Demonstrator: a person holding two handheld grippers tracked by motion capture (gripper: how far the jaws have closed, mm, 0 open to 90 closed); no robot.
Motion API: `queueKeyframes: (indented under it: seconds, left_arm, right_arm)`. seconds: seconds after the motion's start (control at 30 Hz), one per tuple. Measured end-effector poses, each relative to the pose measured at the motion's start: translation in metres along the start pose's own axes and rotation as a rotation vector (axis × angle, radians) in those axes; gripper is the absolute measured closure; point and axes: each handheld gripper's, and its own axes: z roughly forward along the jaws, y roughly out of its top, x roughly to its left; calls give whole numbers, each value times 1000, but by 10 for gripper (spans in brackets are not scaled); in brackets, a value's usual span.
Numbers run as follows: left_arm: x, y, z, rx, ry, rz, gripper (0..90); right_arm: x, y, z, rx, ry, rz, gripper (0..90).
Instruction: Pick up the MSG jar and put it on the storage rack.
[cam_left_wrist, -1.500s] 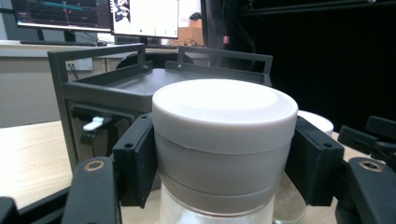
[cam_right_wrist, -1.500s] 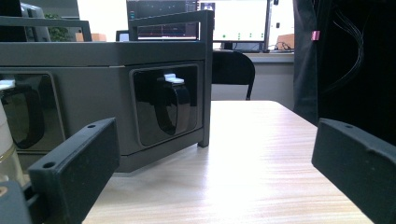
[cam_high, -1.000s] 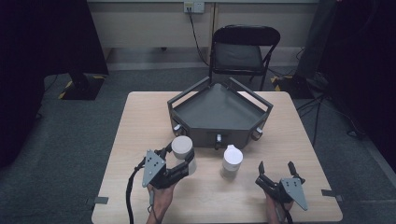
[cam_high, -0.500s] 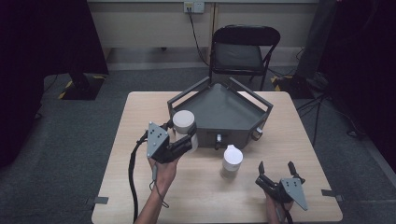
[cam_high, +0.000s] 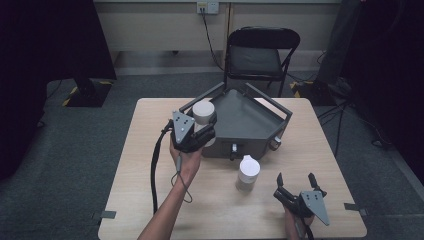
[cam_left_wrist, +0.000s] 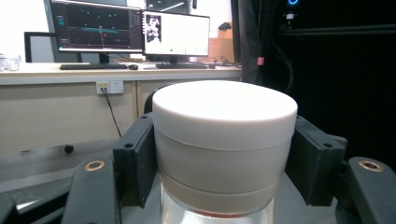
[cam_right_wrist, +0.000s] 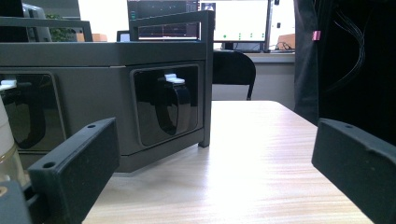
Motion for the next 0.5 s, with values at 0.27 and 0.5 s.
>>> queueKeyframes:
  seconds: [0.27, 0.5]
  left_arm:
    - [-1, 0, 22, 31, 39, -58, 342]
    - [-6, -2, 33, 35, 41, -12, 342]
  right_arm:
    - [0, 0, 0, -2, -1, 3, 1]
    - [0, -1, -1, -7, -2, 10, 0]
